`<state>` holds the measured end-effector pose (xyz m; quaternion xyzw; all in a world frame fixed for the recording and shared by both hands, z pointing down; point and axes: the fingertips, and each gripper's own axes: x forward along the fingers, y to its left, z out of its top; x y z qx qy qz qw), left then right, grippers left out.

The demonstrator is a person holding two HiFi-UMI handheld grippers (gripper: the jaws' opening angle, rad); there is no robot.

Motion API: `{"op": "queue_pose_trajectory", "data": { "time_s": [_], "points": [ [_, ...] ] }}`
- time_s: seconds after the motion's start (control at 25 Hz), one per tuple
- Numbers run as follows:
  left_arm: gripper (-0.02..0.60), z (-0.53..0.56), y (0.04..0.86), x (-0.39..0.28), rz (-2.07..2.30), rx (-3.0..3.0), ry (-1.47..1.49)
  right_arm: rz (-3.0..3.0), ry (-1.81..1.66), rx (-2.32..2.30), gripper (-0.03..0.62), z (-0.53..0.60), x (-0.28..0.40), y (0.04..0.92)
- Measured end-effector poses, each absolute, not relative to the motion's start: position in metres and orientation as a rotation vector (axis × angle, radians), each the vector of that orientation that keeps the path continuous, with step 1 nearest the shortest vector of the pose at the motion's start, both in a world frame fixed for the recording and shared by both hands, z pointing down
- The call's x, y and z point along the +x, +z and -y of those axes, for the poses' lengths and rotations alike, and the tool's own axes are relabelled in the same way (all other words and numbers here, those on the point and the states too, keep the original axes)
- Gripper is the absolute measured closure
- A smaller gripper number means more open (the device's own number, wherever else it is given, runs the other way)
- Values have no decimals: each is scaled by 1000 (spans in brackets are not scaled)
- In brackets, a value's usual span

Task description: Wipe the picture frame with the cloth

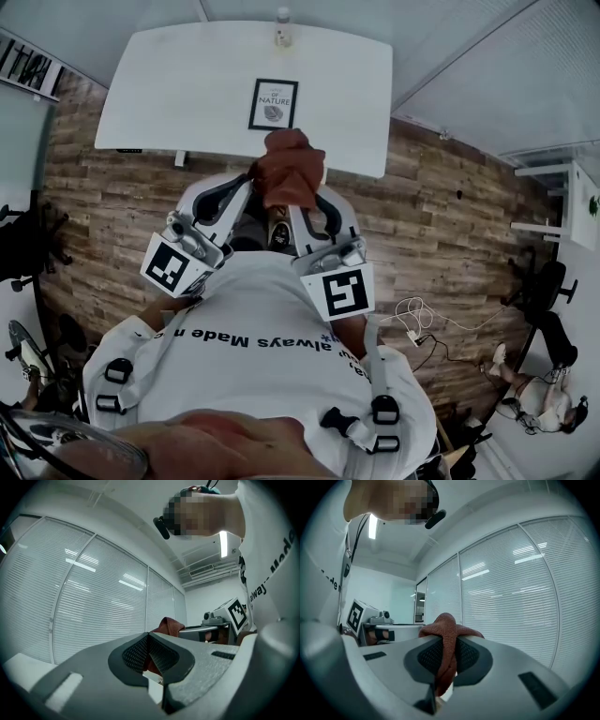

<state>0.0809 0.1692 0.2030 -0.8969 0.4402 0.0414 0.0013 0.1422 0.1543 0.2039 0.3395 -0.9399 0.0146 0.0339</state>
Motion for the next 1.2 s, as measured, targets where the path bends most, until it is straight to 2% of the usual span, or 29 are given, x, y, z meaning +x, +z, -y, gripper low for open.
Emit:
{"op": "queue_pose_trajectory", "data": {
  "time_s": [0.48,1.2],
  "points": [
    [578,-97,206,54,-1356,-2834,162,2858,19,1064,579,-85,117,206],
    [578,36,215,-47,-1328,-2876,165,2817,15,1072,579,48,13,211]
  ]
}}
